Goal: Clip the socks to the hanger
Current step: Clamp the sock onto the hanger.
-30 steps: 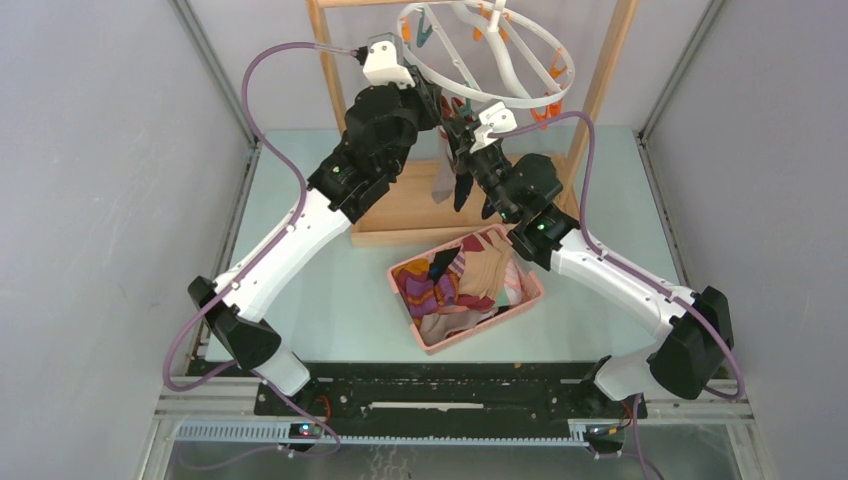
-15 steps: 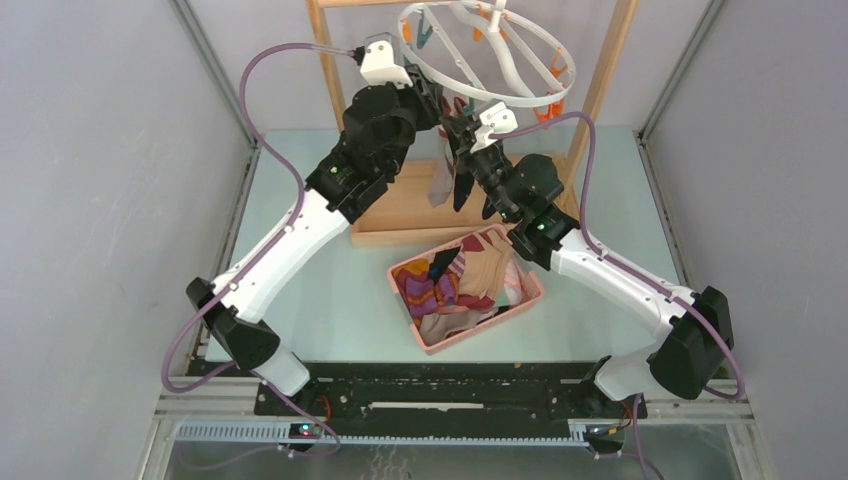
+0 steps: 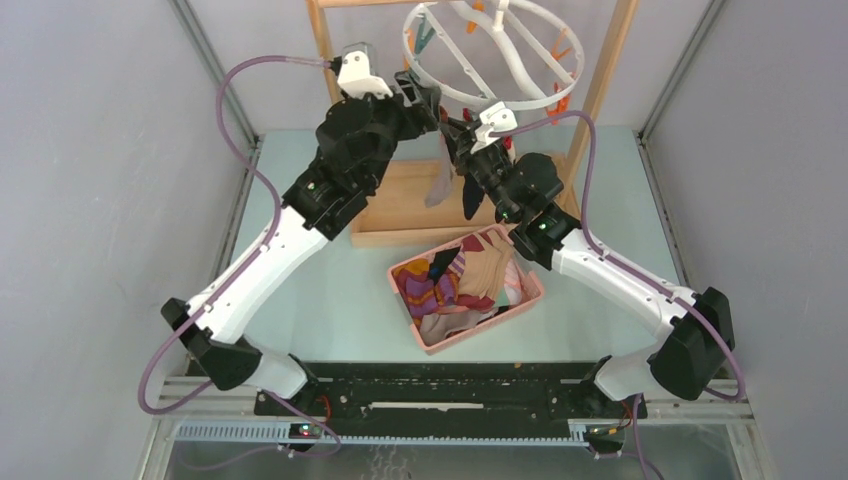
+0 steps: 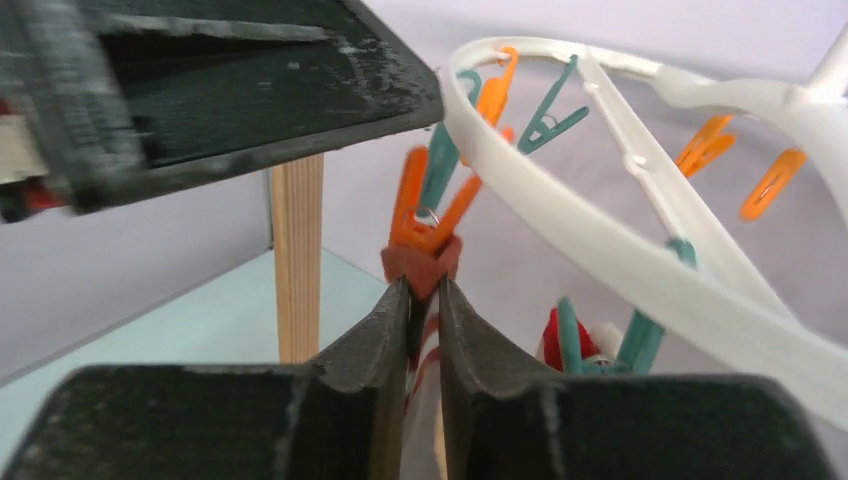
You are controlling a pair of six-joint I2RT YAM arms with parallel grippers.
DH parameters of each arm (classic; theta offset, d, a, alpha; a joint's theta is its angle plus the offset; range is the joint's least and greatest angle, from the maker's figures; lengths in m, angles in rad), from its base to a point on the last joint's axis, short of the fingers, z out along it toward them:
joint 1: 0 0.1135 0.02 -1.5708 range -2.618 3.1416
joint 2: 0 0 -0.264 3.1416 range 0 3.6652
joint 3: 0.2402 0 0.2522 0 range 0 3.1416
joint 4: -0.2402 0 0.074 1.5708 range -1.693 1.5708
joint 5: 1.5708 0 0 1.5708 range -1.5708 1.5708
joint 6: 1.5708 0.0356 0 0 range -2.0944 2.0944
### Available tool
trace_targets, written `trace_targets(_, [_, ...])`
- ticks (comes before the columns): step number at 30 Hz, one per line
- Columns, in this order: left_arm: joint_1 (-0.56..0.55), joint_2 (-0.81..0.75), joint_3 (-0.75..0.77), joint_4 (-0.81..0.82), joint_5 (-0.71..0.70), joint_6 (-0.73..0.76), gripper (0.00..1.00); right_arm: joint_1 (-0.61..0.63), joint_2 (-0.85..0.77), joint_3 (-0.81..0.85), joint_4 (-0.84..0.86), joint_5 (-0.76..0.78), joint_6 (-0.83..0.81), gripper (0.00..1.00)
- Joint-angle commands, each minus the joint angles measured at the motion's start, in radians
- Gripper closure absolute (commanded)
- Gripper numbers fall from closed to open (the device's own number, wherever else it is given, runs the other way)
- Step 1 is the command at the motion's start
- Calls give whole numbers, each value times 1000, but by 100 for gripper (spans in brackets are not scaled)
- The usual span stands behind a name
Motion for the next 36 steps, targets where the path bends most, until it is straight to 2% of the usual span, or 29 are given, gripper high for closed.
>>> trace_targets(1, [7,-120,-110,70,83,-12,24,-13,-72,-30,-37,-31,34,68])
trace_targets(5, [14,-259,-315,177,207,9,19,-27,-150,-97,-100,-100,69,54])
trace_targets(8, [18,-382,-485,262,288,43,17,-35,-222,-154,-152,-168,84,48])
trace_targets(15, [23,-617,-813,350,452,83,11,-75,-409,-294,-315,-256,130,37])
trace_targets(20, [24,-713,-1057,446,548,55,9,-156,-542,-426,-402,-350,221,30])
trace_targets(27, [24,-794,-1290,518,573,-18,7,-249,-634,-578,-479,-453,324,27])
trace_targets(36, [23,-828,-1414,541,517,-65,7,-262,-630,-717,-448,-463,458,28])
